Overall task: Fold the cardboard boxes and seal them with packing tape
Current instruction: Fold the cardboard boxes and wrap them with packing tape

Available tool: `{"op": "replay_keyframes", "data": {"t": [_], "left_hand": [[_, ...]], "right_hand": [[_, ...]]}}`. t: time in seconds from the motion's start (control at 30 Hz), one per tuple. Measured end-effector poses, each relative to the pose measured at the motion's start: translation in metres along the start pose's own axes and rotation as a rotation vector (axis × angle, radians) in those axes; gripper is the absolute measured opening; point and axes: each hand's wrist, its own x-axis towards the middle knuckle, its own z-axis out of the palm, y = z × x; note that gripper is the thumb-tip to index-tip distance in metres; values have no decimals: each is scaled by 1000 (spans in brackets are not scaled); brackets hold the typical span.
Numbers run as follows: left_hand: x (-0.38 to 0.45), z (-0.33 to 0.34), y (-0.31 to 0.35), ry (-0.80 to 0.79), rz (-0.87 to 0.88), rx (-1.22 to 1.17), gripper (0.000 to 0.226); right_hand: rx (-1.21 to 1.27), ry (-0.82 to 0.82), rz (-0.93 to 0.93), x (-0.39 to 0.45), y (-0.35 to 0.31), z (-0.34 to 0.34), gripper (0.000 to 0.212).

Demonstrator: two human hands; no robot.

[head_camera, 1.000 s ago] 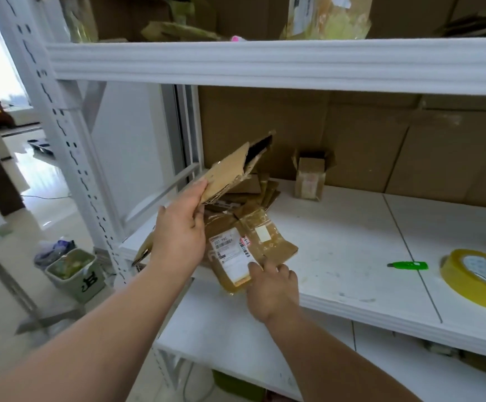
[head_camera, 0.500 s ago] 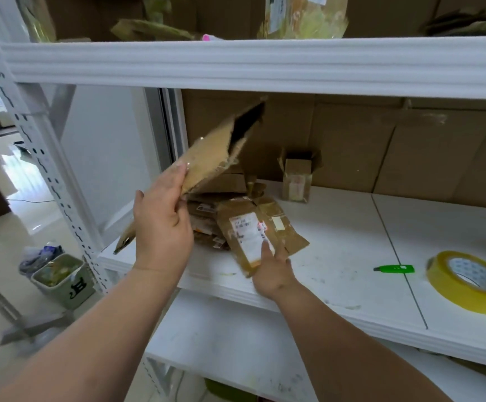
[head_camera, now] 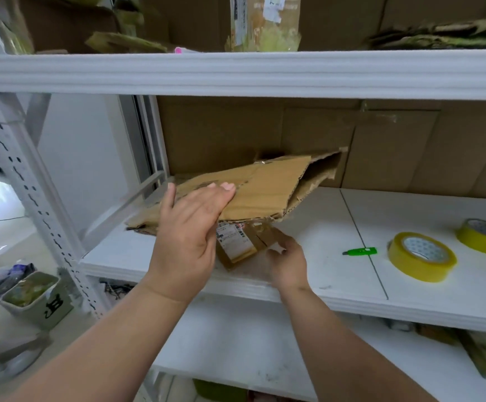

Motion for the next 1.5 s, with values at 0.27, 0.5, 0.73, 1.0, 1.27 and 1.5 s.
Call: {"op": "replay_keyframes", "data": {"t": [0.27,0.5,0.73,1.0,1.27,1.5], "left_hand": [[-9,30,51,-159,-65,-42,49],[14,63,97,-64,-378,-267,37],[42,72,79,111,-812,-382,17],[35,79,77,230,-1034,-424,31],[39,80,68,249,-1083,-432,36],[48,104,45,115,-1100,-533,55]], "right_hand": [[358,99,63,-23,23,-80,45],[441,139,70,-16,43,-143,45],[441,190,39,16,52,-204,61],[460,123,-123,64,28,-234,93],[586,-117,-254,103,-10,-236,74],[508,-156,-210,110,-32,-210,54]]}}
